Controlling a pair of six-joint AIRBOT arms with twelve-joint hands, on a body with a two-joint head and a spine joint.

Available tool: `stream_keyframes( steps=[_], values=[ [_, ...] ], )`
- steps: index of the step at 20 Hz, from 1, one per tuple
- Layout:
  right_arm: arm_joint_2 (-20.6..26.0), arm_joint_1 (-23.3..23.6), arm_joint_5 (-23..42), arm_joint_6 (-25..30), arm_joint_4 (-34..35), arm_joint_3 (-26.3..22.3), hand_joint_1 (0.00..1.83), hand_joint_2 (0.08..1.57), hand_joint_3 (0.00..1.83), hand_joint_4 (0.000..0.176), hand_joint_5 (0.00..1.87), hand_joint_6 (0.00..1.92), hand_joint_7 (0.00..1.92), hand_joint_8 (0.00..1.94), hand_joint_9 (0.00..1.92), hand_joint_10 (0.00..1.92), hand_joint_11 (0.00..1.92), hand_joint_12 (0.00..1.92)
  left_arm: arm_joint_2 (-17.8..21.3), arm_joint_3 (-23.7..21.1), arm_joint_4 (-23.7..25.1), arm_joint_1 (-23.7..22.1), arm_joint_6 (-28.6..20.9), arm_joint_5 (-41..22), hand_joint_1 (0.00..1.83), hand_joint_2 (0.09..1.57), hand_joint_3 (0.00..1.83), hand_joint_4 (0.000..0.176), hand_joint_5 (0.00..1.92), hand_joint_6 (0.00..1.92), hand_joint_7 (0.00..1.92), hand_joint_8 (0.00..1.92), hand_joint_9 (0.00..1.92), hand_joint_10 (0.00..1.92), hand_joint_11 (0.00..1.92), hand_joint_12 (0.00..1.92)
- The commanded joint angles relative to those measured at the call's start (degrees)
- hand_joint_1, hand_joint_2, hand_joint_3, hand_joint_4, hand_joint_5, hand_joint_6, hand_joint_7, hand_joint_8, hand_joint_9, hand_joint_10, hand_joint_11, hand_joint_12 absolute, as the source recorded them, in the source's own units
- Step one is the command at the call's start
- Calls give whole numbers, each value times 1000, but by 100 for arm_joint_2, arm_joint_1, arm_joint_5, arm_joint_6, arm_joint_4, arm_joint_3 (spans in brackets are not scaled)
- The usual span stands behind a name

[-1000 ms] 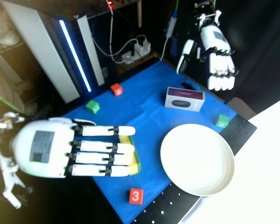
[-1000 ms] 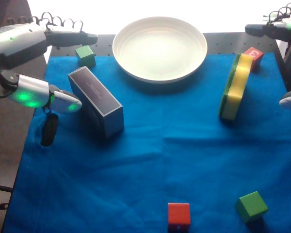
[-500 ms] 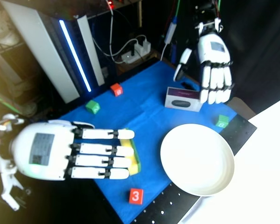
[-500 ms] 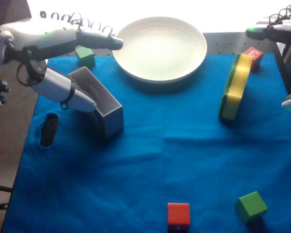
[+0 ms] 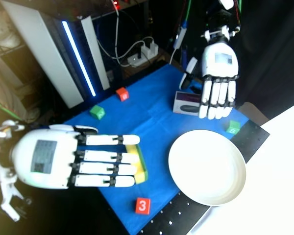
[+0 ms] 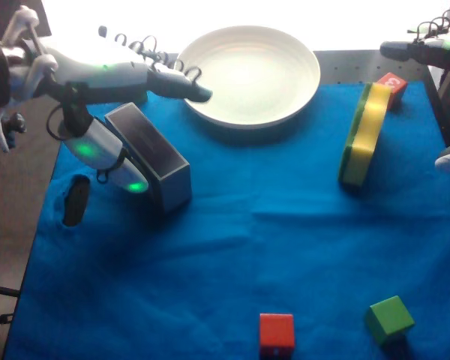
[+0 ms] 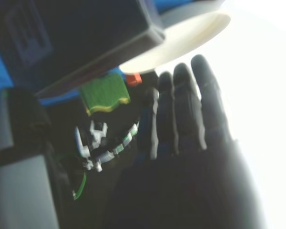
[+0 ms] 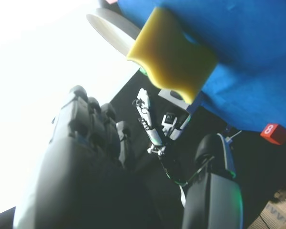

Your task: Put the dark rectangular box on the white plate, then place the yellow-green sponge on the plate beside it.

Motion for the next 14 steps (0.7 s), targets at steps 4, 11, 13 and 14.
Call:
stream_keyframes(
  steps=[4,11,13,14],
  values=[
    [-16,100,549,55,272,37,803,962,7,98,78,8,99,7,34,8,70,28,-130,121,968,-224,-816,-146,917,852,1,75,236,1,334,1,319,4,0,792],
    [-42,101,549,103,270,37,813,968,3,117,62,7,139,9,54,10,12,5,-118,249,466,-226,-674,-19,1281,1080,0,0,1136,610,1000,1081,982,1129,839,1424],
    [-52,100,548,111,270,37,852,961,0,100,102,7,193,8,70,5,0,0,-59,224,-220,-237,-119,-24,1266,1115,2,0,1132,460,912,1356,974,1404,895,1708],
    [-54,100,548,111,270,37,803,966,2,100,101,3,191,3,89,9,97,38,-32,212,-511,-281,128,-32,1274,1085,0,0,1193,424,970,1223,955,1167,790,1570]
  ],
)
